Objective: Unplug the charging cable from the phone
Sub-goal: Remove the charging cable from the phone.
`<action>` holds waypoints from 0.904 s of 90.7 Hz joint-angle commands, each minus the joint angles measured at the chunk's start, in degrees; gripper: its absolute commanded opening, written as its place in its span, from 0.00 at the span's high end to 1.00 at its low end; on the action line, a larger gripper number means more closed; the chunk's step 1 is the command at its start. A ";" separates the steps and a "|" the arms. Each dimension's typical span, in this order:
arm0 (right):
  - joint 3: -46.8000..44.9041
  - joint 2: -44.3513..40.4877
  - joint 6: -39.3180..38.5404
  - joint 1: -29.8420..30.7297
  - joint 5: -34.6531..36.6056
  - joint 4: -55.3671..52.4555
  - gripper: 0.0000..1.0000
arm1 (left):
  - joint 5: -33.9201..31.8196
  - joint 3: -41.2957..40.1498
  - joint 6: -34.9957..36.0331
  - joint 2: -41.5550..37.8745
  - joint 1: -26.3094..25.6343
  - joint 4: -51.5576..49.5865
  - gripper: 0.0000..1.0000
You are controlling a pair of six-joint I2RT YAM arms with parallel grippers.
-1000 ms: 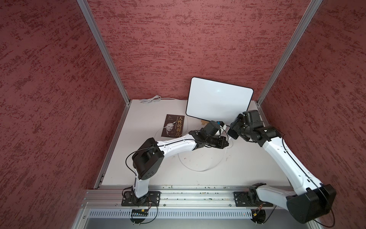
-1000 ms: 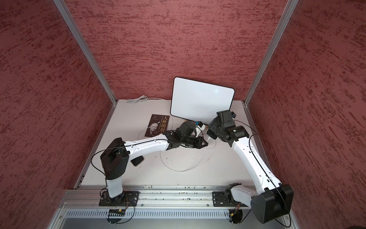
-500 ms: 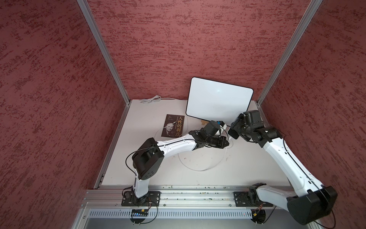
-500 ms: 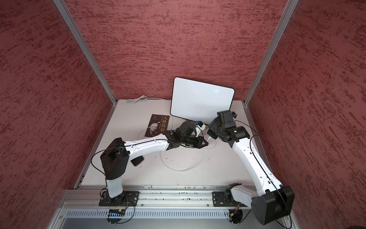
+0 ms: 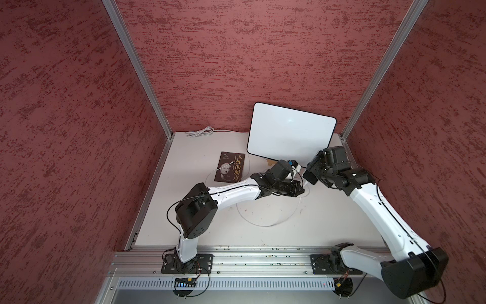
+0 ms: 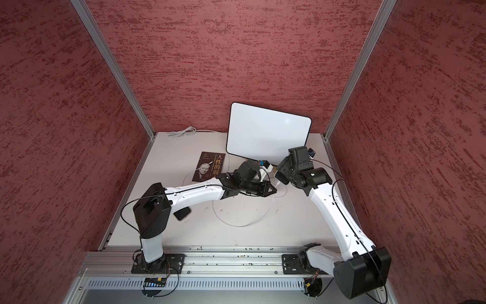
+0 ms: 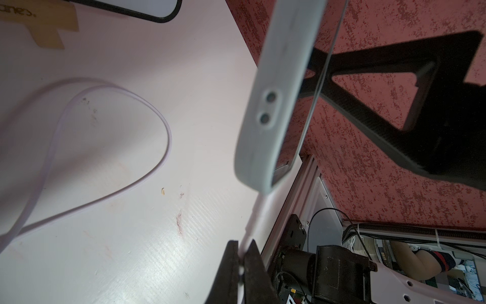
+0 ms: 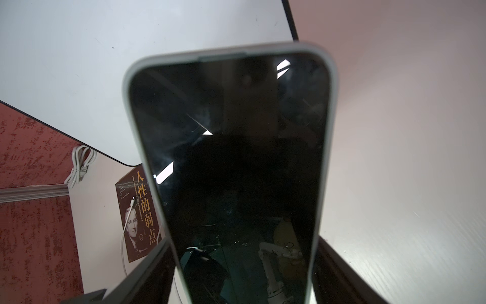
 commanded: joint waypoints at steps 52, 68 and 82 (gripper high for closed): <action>4.76 -2.13 -0.50 -4.30 5.59 2.57 0.73 | 0.35 -0.55 0.86 -0.14 0.24 -3.57 1.00; 5.18 -2.45 -1.00 -4.92 5.15 2.25 0.73 | 0.13 0.14 1.24 0.49 0.29 -4.16 1.00; 4.38 -3.76 -2.18 -5.04 5.41 1.12 0.73 | -0.09 4.45 2.27 3.01 1.70 -6.82 1.00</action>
